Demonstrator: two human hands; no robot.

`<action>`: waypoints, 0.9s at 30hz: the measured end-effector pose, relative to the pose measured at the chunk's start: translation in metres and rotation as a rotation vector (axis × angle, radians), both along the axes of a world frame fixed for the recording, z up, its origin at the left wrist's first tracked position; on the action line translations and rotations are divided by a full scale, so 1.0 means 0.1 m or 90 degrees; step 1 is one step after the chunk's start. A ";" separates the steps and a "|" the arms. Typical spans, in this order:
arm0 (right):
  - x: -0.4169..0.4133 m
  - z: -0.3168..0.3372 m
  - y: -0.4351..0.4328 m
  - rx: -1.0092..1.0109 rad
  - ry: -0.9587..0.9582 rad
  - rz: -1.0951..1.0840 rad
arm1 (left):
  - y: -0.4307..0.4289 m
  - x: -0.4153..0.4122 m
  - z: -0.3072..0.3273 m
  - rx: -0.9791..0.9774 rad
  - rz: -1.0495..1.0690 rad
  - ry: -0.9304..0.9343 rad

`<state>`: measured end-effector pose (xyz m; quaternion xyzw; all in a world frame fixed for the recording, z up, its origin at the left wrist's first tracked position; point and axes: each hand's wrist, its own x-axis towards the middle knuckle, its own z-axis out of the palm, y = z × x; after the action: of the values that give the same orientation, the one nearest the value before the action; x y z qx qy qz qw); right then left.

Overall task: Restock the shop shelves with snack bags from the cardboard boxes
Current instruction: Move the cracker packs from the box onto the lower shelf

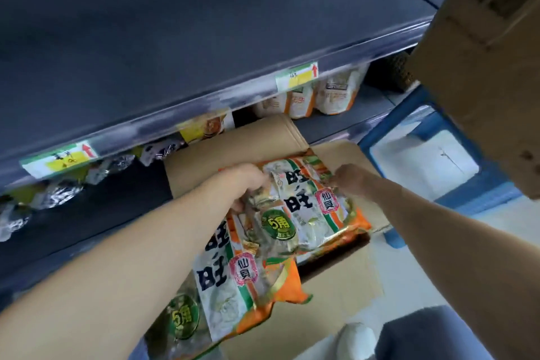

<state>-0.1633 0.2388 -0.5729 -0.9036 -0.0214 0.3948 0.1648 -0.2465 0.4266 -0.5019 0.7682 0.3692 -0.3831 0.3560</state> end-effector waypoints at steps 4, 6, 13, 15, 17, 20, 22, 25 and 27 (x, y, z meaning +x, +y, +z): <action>0.08 -0.31 0.01 0.067 0.018 -0.101 | 0.08 0.11 -0.28 -0.028 0.010 -0.001; 0.12 -0.32 0.02 0.164 0.099 -0.188 | 0.11 0.11 -0.32 -0.028 -0.015 -0.024; -0.01 0.12 -0.02 0.169 0.182 -0.193 | 0.03 -0.01 0.06 0.011 -0.123 -0.107; -0.01 0.27 -0.10 0.181 0.205 -0.178 | -0.04 0.00 0.19 0.018 -0.152 -0.168; 0.02 0.40 -0.21 0.239 0.210 -0.187 | -0.11 0.04 0.30 0.045 -0.187 -0.253; 0.06 0.62 -0.36 0.350 0.178 -0.214 | -0.16 0.13 0.44 0.078 -0.209 -0.401; 0.07 0.79 -0.42 0.407 0.151 -0.242 | -0.19 0.16 0.55 0.106 -0.222 -0.476; 0.16 1.08 -0.42 0.462 0.108 -0.262 | -0.16 0.24 0.84 0.118 -0.224 -0.581; 0.29 1.29 -0.33 0.484 0.052 -0.258 | -0.04 0.35 1.05 0.112 -0.191 -0.668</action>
<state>-0.1348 0.2061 -0.4440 -0.7483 0.0191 0.3543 0.5605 -0.2114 0.4221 -0.3970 0.9270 0.0593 0.0371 0.3684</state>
